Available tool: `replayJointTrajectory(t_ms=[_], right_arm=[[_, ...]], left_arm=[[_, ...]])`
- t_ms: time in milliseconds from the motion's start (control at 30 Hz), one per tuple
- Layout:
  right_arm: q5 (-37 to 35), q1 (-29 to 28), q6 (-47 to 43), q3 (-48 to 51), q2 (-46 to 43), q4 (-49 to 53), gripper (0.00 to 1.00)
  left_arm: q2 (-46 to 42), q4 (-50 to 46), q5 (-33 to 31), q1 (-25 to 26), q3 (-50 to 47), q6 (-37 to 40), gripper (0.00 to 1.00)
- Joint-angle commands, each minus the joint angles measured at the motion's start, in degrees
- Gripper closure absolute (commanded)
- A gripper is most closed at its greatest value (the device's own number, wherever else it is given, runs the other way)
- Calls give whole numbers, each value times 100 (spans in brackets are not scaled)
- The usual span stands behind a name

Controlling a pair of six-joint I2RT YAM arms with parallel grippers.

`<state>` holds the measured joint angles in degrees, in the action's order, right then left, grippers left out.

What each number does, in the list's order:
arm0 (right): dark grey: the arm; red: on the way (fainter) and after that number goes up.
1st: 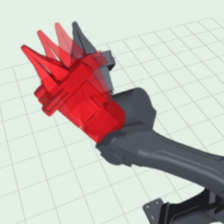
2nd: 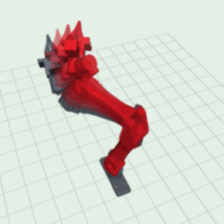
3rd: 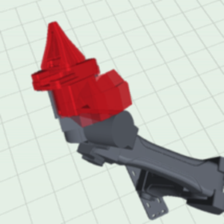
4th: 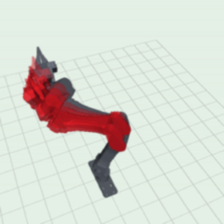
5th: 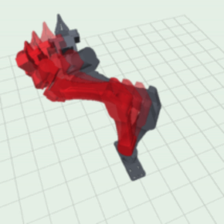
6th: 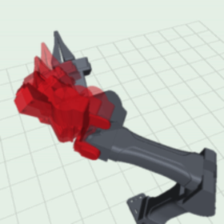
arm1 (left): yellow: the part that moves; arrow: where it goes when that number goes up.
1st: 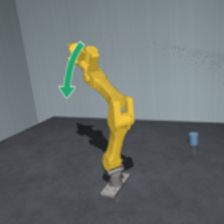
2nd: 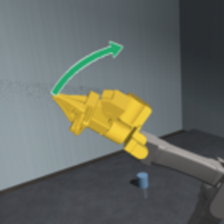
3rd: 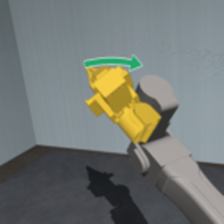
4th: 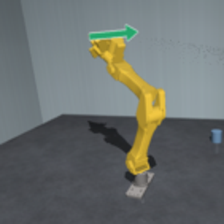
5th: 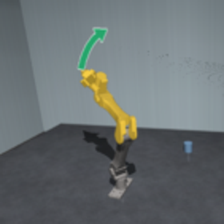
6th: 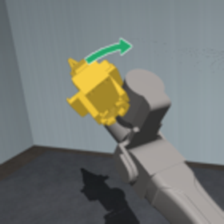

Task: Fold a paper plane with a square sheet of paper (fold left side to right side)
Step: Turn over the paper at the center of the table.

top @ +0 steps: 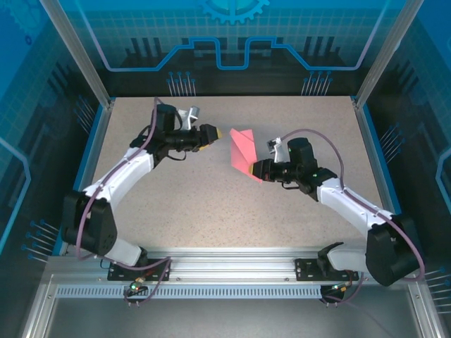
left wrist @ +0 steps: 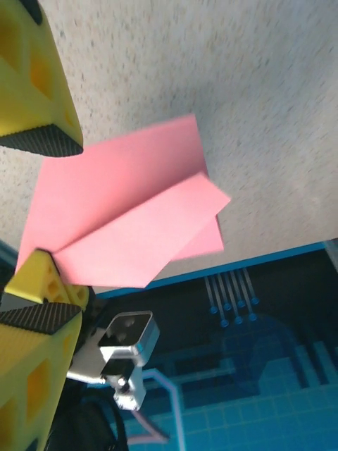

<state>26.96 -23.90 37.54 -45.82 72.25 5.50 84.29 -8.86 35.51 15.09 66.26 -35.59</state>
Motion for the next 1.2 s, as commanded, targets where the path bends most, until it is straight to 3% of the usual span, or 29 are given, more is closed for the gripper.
replayJointTrajectory(t_ms=[0, 300, 567, 900, 1033, 1167], right_arm=[[-1364, -304, -1235, -652, -112, 1964, 90], [-5647, -1807, -2327, -2418, 1006, 4250, 90], [-8310, -2696, -2299, -3619, 2978, 5746, 90], [-9175, -3359, -2563, -3972, 4462, 6244, 89], [-8667, -3532, -2847, -3838, 4640, 6048, 84], [-7828, -3578, -3019, -3656, 4491, 5781, 67]], left_arm=[[-632, -585, -793, -46, -221, 574, 37], [-2083, -949, -2458, -50, -674, 847, 28], [-2738, -1162, -3267, -49, -884, 868, 24], [-2692, -1224, -3313, -50, -861, 852, 23], [-2635, -1294, -3318, -50, -813, 815, 23], [-2461, -1466, -3300, -48, -665, 784, 23]])
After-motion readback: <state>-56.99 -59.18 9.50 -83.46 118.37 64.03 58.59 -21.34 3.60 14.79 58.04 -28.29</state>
